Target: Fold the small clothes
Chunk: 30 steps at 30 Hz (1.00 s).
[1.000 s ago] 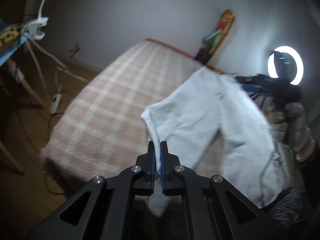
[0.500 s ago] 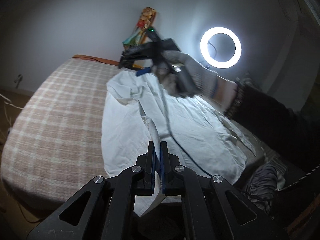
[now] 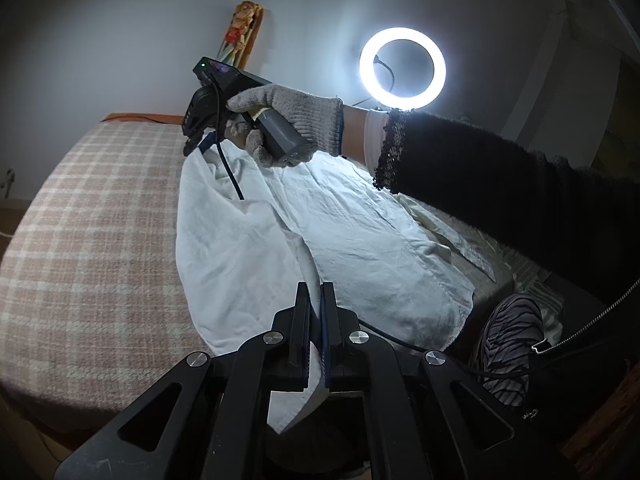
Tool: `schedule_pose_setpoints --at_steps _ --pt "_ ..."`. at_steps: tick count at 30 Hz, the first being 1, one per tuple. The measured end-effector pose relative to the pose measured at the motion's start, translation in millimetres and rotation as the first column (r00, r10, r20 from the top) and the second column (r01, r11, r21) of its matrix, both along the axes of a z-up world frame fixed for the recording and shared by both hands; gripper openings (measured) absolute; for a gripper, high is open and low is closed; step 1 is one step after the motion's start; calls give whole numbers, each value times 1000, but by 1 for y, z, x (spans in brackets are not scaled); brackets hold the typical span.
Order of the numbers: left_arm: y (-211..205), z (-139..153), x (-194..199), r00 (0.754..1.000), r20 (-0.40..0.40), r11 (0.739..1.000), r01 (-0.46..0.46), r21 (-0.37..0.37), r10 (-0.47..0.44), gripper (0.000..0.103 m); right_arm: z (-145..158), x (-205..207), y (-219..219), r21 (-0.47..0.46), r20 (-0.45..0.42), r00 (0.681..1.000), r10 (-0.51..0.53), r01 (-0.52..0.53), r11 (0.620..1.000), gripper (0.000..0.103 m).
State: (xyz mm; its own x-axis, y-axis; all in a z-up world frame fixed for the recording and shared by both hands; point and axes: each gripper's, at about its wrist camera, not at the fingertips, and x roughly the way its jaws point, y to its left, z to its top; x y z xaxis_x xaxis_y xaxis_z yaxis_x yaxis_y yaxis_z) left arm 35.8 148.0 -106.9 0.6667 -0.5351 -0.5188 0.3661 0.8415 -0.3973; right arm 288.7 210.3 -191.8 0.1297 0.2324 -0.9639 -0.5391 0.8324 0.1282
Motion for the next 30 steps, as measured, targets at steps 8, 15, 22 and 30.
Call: schedule_pose_setpoints --at_steps 8,15,22,30 --pt "-33 1 2 995 14 992 95 83 -96 3 33 8 -53 73 28 998 -54 52 996 0" --pt "-68 -14 3 980 -23 964 199 178 -198 3 34 9 -107 84 30 992 -119 116 990 0" --pt "-82 -24 -3 969 -74 944 247 220 -236 17 12 3 -130 -69 103 989 -102 109 992 16" --pt "-48 -40 0 983 -157 987 110 118 -91 26 44 -35 -143 -3 184 983 -30 31 1000 31"
